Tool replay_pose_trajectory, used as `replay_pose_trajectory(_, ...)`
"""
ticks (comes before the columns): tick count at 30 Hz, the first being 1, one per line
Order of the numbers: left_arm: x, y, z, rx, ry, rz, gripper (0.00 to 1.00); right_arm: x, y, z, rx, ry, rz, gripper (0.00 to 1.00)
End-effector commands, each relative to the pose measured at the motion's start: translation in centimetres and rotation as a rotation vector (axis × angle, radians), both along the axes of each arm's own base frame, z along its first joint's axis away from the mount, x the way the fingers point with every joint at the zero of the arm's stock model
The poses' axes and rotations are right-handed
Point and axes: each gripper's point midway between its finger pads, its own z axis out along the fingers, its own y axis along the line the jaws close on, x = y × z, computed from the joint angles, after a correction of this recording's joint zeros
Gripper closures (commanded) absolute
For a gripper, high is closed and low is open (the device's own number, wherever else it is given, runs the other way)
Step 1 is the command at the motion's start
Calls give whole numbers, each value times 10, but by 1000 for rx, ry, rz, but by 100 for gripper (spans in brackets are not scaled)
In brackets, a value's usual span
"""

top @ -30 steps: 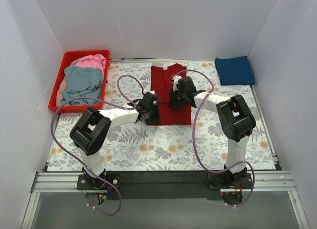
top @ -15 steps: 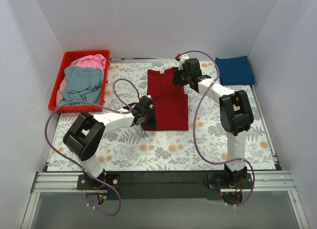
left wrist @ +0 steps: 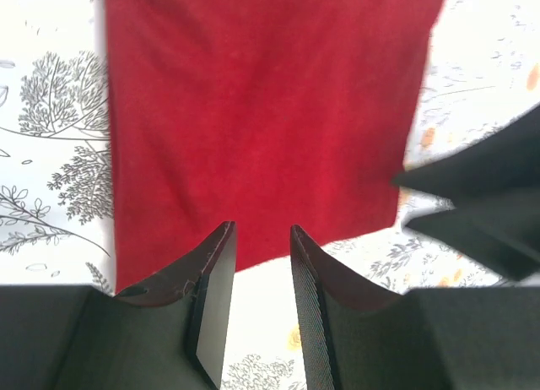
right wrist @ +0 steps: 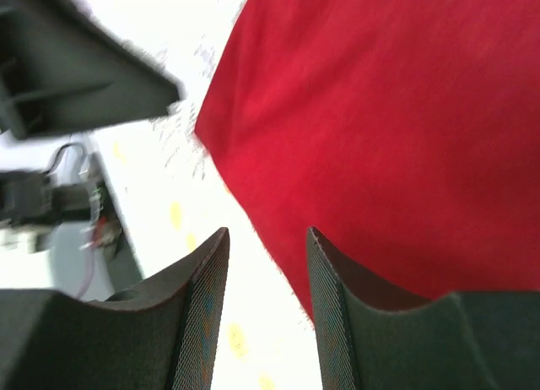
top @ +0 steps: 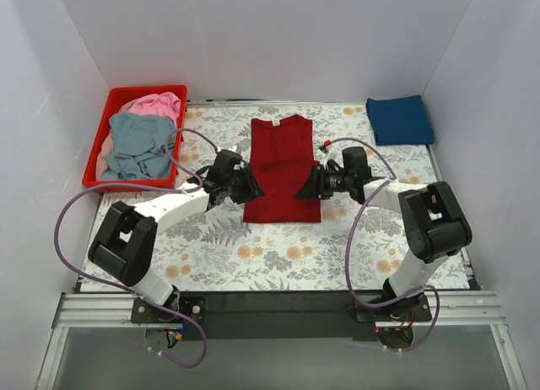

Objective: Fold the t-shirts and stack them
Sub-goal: Fold the tshirt

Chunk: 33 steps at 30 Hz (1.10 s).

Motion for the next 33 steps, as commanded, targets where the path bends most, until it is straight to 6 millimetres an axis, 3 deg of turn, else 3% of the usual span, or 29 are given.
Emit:
replay_pose_trajectory(1, -15, -4, -30, -51, 113, -23, 70, -12, 7, 4, 151, 35, 63, 52)
replay_pose_trajectory(7, -41, 25, -77, -64, 273, 70, 72, -29, -13, -47, 174, 288, -25, 53)
replay_pose_trajectory(9, -47, 30, -81, -79, 299, 96, 72, -32, -25, -60, 160, 336, -82, 53)
replay_pose_trajectory(12, -53, 43, -84, -87, 321, 131, 73, -31, -36, -61, 160, 336, -117, 54)
replay_pose_trajectory(14, -50, 46, -78, -106, 308, 145, 73, -25, -36, -44, 179, 290, -105, 54)
replay_pose_trajectory(17, -29, 44, -54, -138, 235, 145, 73, -6, -29, -7, 227, 196, -68, 54)
replay_pose_trajectory(18, -12, 38, -35, -165, 185, 139, 72, 0, -27, 3, 239, 172, -58, 54)
replay_pose_trajectory(19, -3, 34, -31, -175, 173, 133, 72, 16, -24, 20, 254, 125, -54, 54)
replay_pose_trajectory(20, 5, 30, -25, -184, 162, 125, 72, 25, -23, 27, 259, 103, -58, 54)
replay_pose_trajectory(21, 25, 20, -7, -211, 121, 114, 72, 32, -21, 33, 264, 90, -60, 54)
replay_pose_trajectory(22, 32, 16, -13, -211, 139, 112, 72, 41, -20, 32, 268, 95, -63, 54)
replay_pose_trajectory(23, 43, 12, -10, -217, 130, 109, 72, 55, -17, 44, 280, 67, -64, 54)
replay_pose_trajectory(24, 59, 6, 3, -232, 96, 104, 72, 64, -15, 47, 283, 56, -68, 54)
replay_pose_trajectory(25, 69, 3, 6, -234, 82, 107, 72, 72, -14, 40, 280, 69, -77, 54)
replay_pose_trajectory(26, 77, 2, -8, -219, 102, 113, 72, 85, -12, 49, 288, 43, -79, 54)
replay_pose_trajectory(27, 85, 0, -9, -222, 99, 113, 73, 92, -11, 37, 284, 69, -86, 54)
replay_pose_trajectory(28, 100, -5, -2, -237, 75, 108, 72, 98, -9, 35, 286, 72, -86, 54)
replay_pose_trajectory(29, 106, -6, -20, -224, 104, 111, 73, 105, -9, 33, 286, 70, -94, 54)
replay_pose_trajectory(32, 131, -6, -28, -227, 96, 121, 73, 128, -8, 16, 281, 83, -119, 54)
replay_pose_trajectory(33, 138, 1, -46, -219, 121, 143, 73, 136, -9, 4, 278, 100, -131, 54)
